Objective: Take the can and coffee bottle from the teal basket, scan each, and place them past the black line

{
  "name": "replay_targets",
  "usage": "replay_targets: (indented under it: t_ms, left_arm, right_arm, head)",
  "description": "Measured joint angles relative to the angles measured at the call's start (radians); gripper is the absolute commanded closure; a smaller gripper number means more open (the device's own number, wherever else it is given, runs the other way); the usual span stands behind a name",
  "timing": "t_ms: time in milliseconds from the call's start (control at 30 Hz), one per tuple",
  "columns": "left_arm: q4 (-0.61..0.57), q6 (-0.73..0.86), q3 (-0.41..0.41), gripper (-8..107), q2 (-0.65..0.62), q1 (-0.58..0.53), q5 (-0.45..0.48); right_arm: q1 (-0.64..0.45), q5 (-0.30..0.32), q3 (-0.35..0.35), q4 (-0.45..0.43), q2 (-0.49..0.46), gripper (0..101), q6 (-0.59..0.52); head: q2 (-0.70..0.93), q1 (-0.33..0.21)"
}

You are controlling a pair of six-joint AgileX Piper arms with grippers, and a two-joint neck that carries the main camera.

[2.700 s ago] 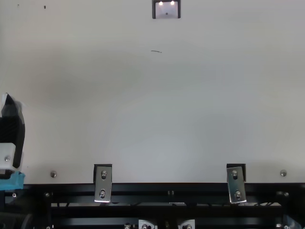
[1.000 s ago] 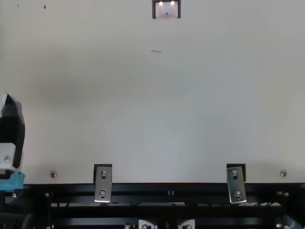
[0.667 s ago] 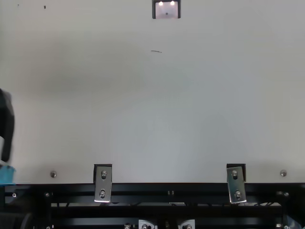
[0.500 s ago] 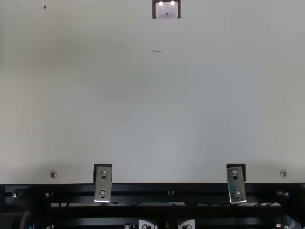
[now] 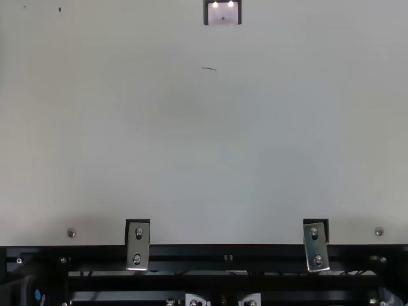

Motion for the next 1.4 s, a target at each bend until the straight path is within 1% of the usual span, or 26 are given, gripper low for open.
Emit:
replay_targets:
  t_ms: [167,267,467,600,667,800,967,1233,1400]
  left_arm:
    - [-0.07,0.109,-0.158,9,0.174,0.06,0.068]
    - [-0.112,0.187,-0.26,9,0.271,0.094,0.126]
    - [-0.171,0.334,-0.43,9,0.45,0.163,0.251]
    - [-0.175,0.409,-0.51,9,0.56,0.193,0.321]
    - [-0.173,0.435,-0.538,9,0.608,0.2,0.344]
    - [-0.167,0.487,-0.568,9,0.702,0.208,0.374]
    - [-0.167,0.56,-0.572,9,0.814,0.208,0.38]
    - [-0.185,0.67,-0.598,9,0.99,0.198,0.332]
    - [-0.188,0.721,-0.644,9,1.113,0.193,0.314]
  right_arm:
    - [0.0,0.0,0.0,0.0,0.0,0,0.0]
    - [0.0,0.0,0.0,0.0,0.0,0,0.0]
    - [0.0,0.0,0.0,0.0,0.0,0,0.0]
    - [0.0,0.0,0.0,0.0,0.0,0,0.0]
    - [0.0,0.0,0.0,0.0,0.0,0,0.0]
    - [0.0,0.0,0.0,0.0,0.0,0,0.0]
    - [0.0,0.0,0.0,0.0,0.0,0,0.0]
    - [0.0,0.0,0.0,0.0,0.0,0,0.0]
    - [0.0,0.0,0.0,0.0,0.0,0,0.0]
  head:
    - [0.0,0.0]
    - [0.0,0.0]
    - [0.0,0.0]
    - [0.0,0.0]
    - [0.0,0.0]
    - [0.0,0.0]
    - [0.0,0.0]
    - [0.0,0.0]
    - [0.0,0.0]
